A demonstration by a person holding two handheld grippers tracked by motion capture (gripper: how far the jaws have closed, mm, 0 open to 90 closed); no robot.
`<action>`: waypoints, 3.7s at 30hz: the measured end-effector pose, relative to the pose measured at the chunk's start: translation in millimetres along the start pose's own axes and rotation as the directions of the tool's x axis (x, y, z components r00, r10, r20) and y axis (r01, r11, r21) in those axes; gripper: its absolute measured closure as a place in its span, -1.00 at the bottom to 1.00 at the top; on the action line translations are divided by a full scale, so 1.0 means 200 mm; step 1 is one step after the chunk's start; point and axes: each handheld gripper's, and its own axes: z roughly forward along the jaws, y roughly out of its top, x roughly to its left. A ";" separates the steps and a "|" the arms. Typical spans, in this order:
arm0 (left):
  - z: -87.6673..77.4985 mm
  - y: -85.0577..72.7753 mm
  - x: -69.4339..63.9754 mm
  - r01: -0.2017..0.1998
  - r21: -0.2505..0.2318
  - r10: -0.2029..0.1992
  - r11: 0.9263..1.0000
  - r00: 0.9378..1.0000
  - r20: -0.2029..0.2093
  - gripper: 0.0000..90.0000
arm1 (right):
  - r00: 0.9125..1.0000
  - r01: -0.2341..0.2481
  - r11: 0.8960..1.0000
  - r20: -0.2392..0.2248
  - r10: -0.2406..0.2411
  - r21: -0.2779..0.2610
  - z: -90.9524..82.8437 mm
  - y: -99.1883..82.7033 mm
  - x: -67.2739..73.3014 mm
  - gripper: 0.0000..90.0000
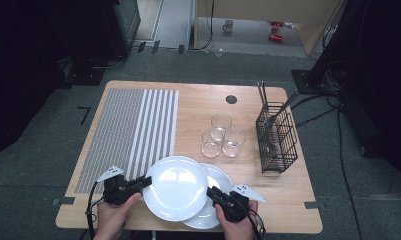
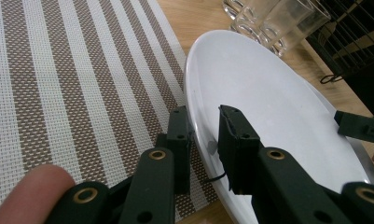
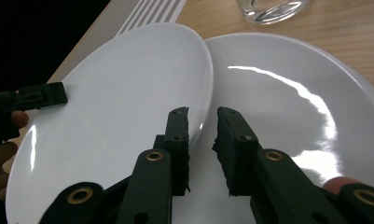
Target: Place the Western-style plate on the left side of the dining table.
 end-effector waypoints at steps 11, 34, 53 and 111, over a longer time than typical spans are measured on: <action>0.01 0.00 0.01 0.009 0.008 -0.009 1.000 1.000 0.003 0.68 | 0.989 -0.134 0.990 -0.063 0.137 0.050 0.04 -0.01 -0.01 0.68; 0.00 -0.01 -0.03 -0.006 -0.026 0.007 1.000 0.999 0.045 0.73 | 0.998 -0.061 0.988 -0.023 0.059 -0.138 0.01 0.09 0.04 0.83; -0.05 0.04 0.03 0.068 -0.068 -0.061 0.995 0.992 0.112 0.81 | 0.995 -0.083 0.987 -0.067 0.074 -0.136 0.06 0.18 0.06 0.84; -0.34 0.32 0.27 0.075 -0.166 -0.066 0.983 0.996 0.061 0.80 | 0.988 -0.030 0.996 -0.156 0.017 -0.085 0.42 0.52 0.39 0.81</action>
